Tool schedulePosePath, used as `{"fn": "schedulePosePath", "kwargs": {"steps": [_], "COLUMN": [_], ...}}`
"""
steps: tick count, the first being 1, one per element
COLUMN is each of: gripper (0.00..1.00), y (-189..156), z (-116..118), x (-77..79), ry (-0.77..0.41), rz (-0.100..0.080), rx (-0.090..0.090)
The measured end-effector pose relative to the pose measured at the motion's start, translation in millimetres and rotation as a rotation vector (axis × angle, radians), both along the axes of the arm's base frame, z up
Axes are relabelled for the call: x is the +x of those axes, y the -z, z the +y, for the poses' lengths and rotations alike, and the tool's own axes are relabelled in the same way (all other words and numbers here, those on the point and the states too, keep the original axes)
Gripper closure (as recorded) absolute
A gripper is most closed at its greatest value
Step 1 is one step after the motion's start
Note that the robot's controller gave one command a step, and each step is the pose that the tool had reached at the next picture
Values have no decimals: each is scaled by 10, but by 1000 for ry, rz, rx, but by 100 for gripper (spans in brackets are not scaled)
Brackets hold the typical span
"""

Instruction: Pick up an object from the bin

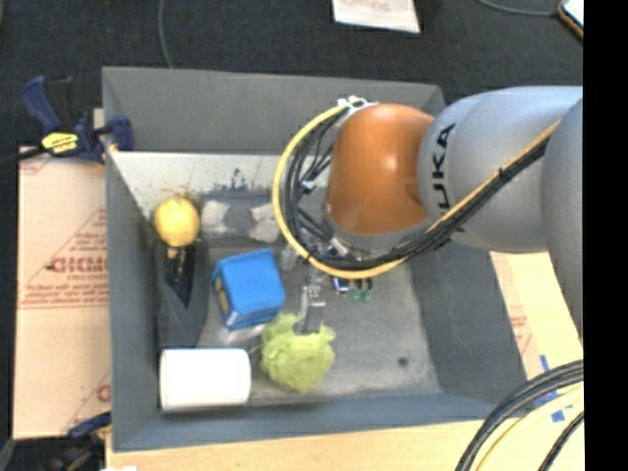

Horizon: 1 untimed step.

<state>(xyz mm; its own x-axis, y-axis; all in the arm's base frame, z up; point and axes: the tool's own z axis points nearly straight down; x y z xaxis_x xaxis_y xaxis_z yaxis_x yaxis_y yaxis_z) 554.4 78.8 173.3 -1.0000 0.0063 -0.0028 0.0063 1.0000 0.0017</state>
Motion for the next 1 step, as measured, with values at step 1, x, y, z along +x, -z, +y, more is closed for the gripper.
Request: {"fn": "schedulePosePath", "kwargs": {"steps": [1], "gripper": [0], "y": [-2], "z": [530], "x": [-363], "ry": [266], "rz": [2], "rx": [3]}}
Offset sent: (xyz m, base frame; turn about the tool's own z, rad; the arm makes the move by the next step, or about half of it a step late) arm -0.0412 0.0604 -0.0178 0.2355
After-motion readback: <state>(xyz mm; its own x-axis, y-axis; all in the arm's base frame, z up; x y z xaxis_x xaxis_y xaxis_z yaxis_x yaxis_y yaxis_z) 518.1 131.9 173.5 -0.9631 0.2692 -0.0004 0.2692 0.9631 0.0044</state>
